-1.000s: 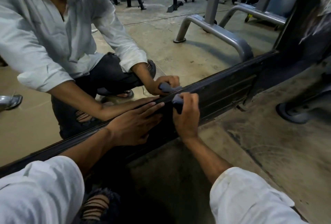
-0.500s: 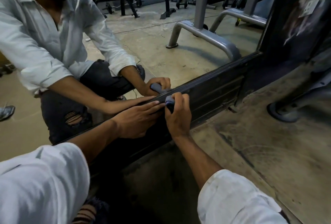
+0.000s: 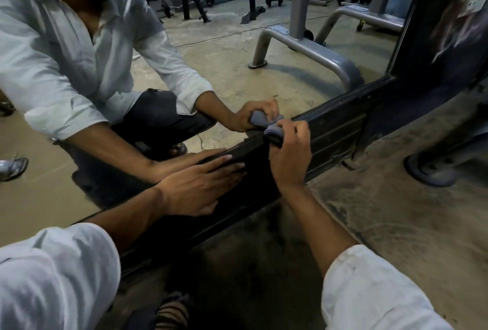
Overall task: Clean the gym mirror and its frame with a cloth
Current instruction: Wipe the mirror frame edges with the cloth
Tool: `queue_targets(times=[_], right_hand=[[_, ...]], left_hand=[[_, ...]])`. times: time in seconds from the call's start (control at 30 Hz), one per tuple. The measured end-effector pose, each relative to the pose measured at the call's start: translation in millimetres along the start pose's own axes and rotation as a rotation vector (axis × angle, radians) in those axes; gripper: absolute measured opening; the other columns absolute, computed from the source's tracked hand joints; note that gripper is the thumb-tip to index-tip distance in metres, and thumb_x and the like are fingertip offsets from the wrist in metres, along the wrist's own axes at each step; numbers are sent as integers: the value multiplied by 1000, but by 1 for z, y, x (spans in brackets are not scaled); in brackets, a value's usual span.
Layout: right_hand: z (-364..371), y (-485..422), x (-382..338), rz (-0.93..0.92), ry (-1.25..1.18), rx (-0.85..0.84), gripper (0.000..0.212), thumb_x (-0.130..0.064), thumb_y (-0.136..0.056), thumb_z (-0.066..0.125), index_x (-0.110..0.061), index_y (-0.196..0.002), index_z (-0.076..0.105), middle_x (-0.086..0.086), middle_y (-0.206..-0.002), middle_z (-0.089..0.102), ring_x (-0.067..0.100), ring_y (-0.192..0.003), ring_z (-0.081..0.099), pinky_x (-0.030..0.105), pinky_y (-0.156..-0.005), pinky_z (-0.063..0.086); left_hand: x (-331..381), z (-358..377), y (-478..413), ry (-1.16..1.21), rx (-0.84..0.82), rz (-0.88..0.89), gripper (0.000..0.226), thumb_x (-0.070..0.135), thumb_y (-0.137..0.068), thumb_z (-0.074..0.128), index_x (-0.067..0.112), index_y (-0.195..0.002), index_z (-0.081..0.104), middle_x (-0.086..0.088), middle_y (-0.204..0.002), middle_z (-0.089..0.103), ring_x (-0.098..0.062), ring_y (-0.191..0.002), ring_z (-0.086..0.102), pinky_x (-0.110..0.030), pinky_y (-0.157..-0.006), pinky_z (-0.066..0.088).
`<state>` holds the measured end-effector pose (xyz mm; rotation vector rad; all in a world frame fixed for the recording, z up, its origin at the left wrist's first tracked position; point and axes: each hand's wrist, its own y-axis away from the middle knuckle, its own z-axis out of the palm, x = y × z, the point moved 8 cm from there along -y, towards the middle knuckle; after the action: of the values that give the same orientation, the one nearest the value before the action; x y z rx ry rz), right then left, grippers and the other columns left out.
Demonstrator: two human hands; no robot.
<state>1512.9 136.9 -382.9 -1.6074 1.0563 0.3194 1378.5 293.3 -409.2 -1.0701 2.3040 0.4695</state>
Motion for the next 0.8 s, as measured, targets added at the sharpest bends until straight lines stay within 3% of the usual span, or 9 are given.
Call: queue_targets(times=[0.1,0.17,0.2,0.3,0.33,0.5,0.6,0.7,0.8], right_hand=[[22,22,-21,-264,-17,-240,17,-13,-87,66,-17,-103,66,6,-112,54,19,-103,54,15,-66,41],[25,30,-23,-415,-16,-345,29,-4,-82,72,-18,-106,64,5,-115,53,17,-105,52,16,-66,40],[21,24,-13,-367,-22,-318,32,-2,-81,74,-18,-106,63,5,-115,53,17,-105,53,19,-66,41],[-1,12,33,79,-41,-87,35,-4,-80,77,-15,-105,57,6,-116,52,25,-101,60,28,-68,47],[2,20,37,129,-55,-92,37,-3,-78,77,-14,-106,55,6,-117,51,26,-100,61,28,-71,46],[44,83,0,-44,-121,-306,38,-9,-83,80,-16,-112,57,4,-124,52,16,-109,59,17,-88,49],[37,74,12,97,-189,-180,29,-13,-87,76,-13,-110,58,3,-121,52,11,-104,57,9,-82,44],[15,48,37,298,-247,26,28,-4,-87,76,-7,-107,57,8,-118,55,11,-103,56,7,-87,43],[20,43,15,86,-173,-122,32,-8,-84,76,-10,-108,56,5,-120,51,14,-105,56,12,-83,42]], left_hand=[[-1,3,-3,5,-102,9,78,42,-91,61,3,-157,48,-17,-166,42,-30,-162,23,-50,-133,-4],[-1,4,-4,3,-101,-3,79,42,-90,62,2,-157,47,-18,-166,41,-30,-161,22,-50,-133,-5],[-2,5,-4,-12,-85,-13,81,41,-90,61,2,-159,44,-18,-168,38,-30,-162,20,-50,-133,-5],[0,7,-2,-13,-83,-9,85,41,-95,55,1,-165,29,-16,-175,21,-30,-165,6,-51,-133,-4],[0,8,-2,-15,-83,-6,85,42,-96,53,1,-166,26,-16,-176,18,-30,-165,3,-51,-133,-5],[-1,18,0,-57,-75,0,79,43,-94,59,2,-160,42,-21,-170,32,-30,-163,14,-51,-133,-1],[0,20,1,-57,-49,-7,82,42,-94,57,3,-163,37,-19,-172,28,-29,-164,9,-50,-134,-3],[0,20,0,-44,-78,3,84,42,-97,52,3,-167,26,-15,-176,16,-28,-166,1,-50,-133,-5],[-1,19,1,-25,-55,-12,83,41,-95,55,3,-165,31,-16,-175,21,-28,-165,6,-50,-133,-4]])
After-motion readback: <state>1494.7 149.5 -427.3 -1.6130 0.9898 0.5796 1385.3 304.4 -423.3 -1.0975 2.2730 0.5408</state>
